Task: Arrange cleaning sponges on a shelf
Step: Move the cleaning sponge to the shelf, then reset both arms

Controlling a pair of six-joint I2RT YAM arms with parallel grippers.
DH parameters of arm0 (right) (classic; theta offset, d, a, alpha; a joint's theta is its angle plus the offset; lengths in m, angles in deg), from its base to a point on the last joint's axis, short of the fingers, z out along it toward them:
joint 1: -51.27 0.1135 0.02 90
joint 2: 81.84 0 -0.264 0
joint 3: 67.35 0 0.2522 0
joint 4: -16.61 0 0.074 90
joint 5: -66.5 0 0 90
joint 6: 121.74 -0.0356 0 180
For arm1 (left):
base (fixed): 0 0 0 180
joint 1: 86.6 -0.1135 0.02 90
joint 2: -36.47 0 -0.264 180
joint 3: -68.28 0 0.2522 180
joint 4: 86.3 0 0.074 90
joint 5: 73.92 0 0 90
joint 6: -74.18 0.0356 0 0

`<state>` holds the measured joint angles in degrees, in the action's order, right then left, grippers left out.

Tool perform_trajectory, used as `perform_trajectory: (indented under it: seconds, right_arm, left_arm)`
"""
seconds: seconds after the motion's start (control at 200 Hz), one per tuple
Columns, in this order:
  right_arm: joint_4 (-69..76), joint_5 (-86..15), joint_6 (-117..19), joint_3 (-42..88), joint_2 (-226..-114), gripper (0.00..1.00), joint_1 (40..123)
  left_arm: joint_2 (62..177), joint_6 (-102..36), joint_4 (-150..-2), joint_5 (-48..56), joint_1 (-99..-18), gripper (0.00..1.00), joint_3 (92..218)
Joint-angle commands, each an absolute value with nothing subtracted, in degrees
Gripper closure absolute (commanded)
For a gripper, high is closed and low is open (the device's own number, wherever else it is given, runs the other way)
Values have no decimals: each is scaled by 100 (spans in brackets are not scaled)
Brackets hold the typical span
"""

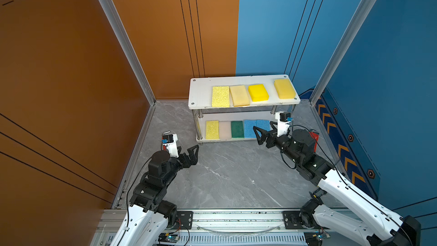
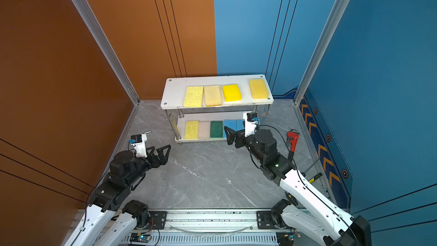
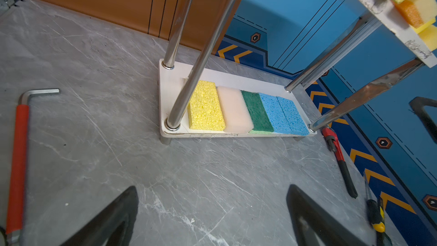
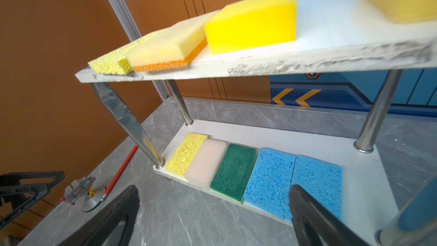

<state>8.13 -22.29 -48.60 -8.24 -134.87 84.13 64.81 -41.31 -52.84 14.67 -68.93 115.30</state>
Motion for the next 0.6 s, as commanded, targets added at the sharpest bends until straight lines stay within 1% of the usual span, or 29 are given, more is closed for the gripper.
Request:
perform_trajectory:
  seconds: [0.0,0.135,0.22,0.36,0.485,0.596]
  right_arm:
    - [965,-1980,-5002,-793,-13206,0,8099]
    - [680,-1957,-5105,-736,-12873,0,7504]
    - [487,-2027,-5211,-704,-12694,0,7080]
    - [-238,-2193,-5508,-562,-12445,0,6505]
    - [-591,-1859,-5819,-723,-12003,0,6087]
    - [-1131,-2176,-5968,-722,-11870,0,5647]
  left_arm:
    - [6499,-3665,-5752,1799,-6885,2,11547]
    - [6511,-3599,-6409,2196,-6894,2,11448]
    - [6635,-3594,-6544,2409,-6910,2,11474]
    - [6963,-3603,-6611,2346,-6949,2,11578]
    - [7083,-3587,-6656,2542,-7001,2,11632]
    - [7108,-3586,-6617,2427,-7140,2,11676]
